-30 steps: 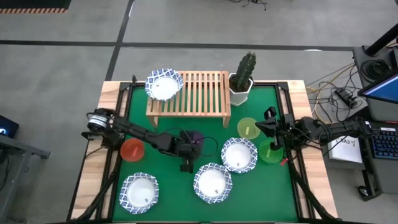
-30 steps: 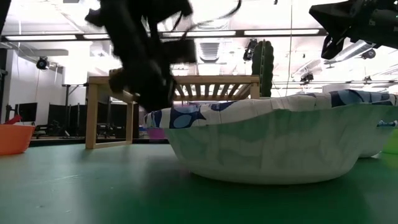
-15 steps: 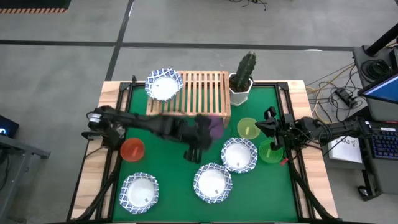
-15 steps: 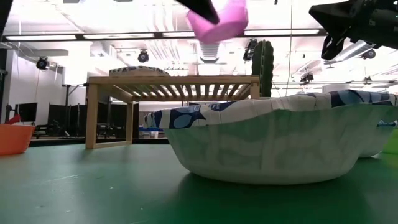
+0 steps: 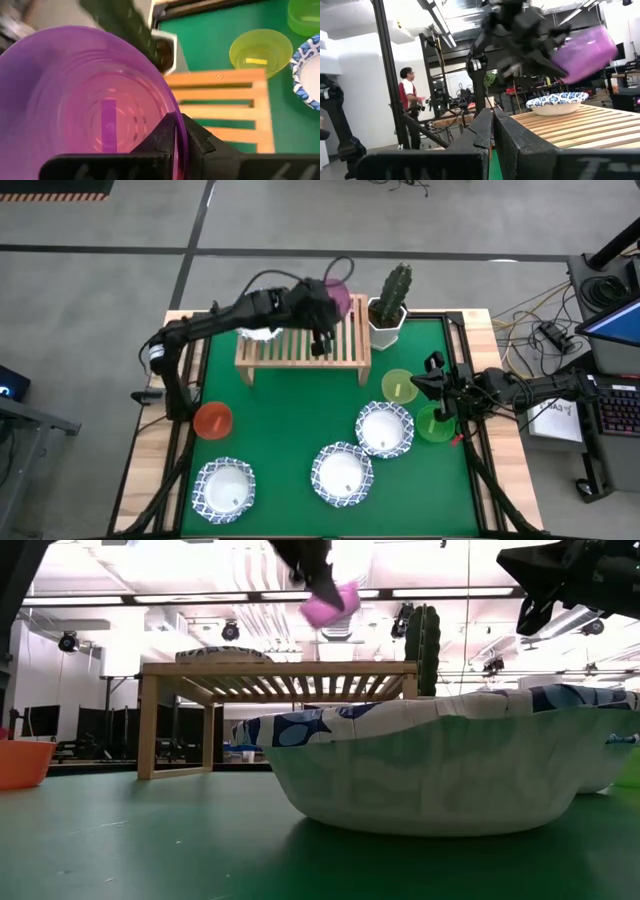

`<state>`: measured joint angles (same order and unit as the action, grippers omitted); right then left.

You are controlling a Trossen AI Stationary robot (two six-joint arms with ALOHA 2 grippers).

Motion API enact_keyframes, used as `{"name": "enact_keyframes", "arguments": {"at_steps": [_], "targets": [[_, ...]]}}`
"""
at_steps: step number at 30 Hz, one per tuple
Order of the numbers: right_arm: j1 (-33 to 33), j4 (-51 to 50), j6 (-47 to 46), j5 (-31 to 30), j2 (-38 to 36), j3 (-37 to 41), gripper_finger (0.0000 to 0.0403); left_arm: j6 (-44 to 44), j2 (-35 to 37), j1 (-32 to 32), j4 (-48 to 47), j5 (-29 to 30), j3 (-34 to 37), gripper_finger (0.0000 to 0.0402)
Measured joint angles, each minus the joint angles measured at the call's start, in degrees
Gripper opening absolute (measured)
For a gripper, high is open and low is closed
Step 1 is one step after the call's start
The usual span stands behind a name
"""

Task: Place and stack bowls onto a shelf
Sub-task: Put the violet bowl on the shelf

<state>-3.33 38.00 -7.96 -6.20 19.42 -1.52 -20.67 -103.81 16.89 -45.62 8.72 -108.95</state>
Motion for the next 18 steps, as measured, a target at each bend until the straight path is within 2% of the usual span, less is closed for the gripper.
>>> {"name": "enact_keyframes", "arguments": {"at_steps": [4, 12, 18], "targets": [[-0.02, -0.02, 0.41, -0.31, 0.00, 0.00, 0.0009, 4.86, -0.09, 3.05, 1.62, -4.78, 3.71, 0.0000], [-0.02, -0.26, 1.61, -2.86, 0.02, 0.00, 0.0009, 6.24, -0.08, 3.08, 5.29, -4.91, 9.16, 0.0000], [-0.02, -0.33, 1.85, -2.99, 0.02, 0.00, 0.0009, 7.59, -0.07, 3.10, 5.42, -2.68, 10.36, 0.0004]]}}
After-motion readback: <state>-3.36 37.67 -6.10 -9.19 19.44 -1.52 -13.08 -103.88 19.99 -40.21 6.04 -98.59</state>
